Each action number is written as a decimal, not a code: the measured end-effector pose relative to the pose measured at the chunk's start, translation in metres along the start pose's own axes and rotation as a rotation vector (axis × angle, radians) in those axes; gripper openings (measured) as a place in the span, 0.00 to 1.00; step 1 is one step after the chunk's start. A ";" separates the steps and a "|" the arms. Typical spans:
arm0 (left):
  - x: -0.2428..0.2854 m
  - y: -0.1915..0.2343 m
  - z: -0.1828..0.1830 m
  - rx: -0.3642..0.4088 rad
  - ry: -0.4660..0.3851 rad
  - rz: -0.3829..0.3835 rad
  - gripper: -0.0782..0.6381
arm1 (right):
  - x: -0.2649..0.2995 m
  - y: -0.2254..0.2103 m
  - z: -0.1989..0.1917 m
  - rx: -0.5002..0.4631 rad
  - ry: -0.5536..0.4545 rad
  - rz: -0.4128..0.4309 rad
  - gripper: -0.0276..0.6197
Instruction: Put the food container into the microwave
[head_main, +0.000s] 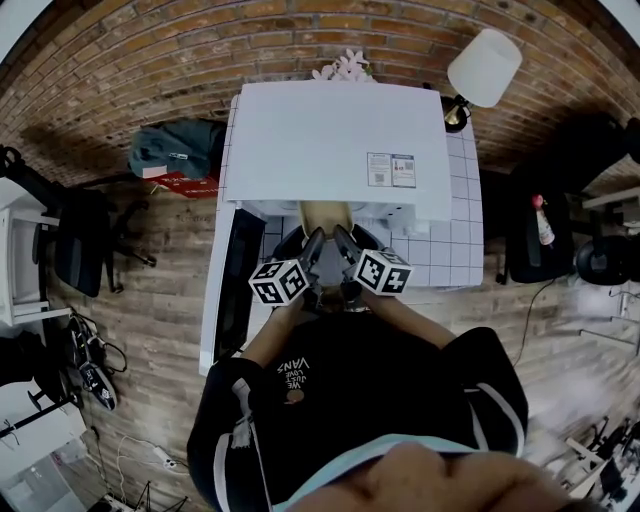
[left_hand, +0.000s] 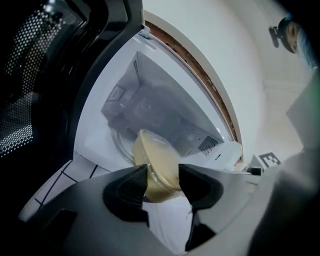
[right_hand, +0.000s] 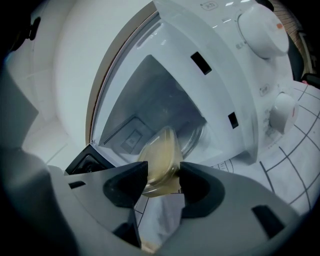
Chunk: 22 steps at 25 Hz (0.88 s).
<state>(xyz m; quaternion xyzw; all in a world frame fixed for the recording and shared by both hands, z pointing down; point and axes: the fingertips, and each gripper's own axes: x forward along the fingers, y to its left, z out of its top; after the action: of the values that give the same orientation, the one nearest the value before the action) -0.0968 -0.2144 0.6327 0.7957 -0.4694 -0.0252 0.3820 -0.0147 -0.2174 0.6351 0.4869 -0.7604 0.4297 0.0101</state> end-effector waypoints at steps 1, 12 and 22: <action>0.002 0.001 0.002 0.004 0.000 -0.004 0.39 | 0.002 0.000 0.001 0.003 -0.005 -0.003 0.32; 0.021 0.015 0.014 0.029 0.017 -0.015 0.39 | 0.023 -0.002 0.009 0.007 -0.029 -0.022 0.32; 0.032 0.020 0.027 0.018 -0.010 -0.015 0.41 | 0.036 -0.002 0.021 0.016 -0.053 -0.009 0.33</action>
<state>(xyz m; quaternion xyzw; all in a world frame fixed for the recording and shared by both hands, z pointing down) -0.1040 -0.2596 0.6364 0.8025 -0.4657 -0.0279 0.3720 -0.0238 -0.2575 0.6390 0.5014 -0.7548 0.4227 -0.0119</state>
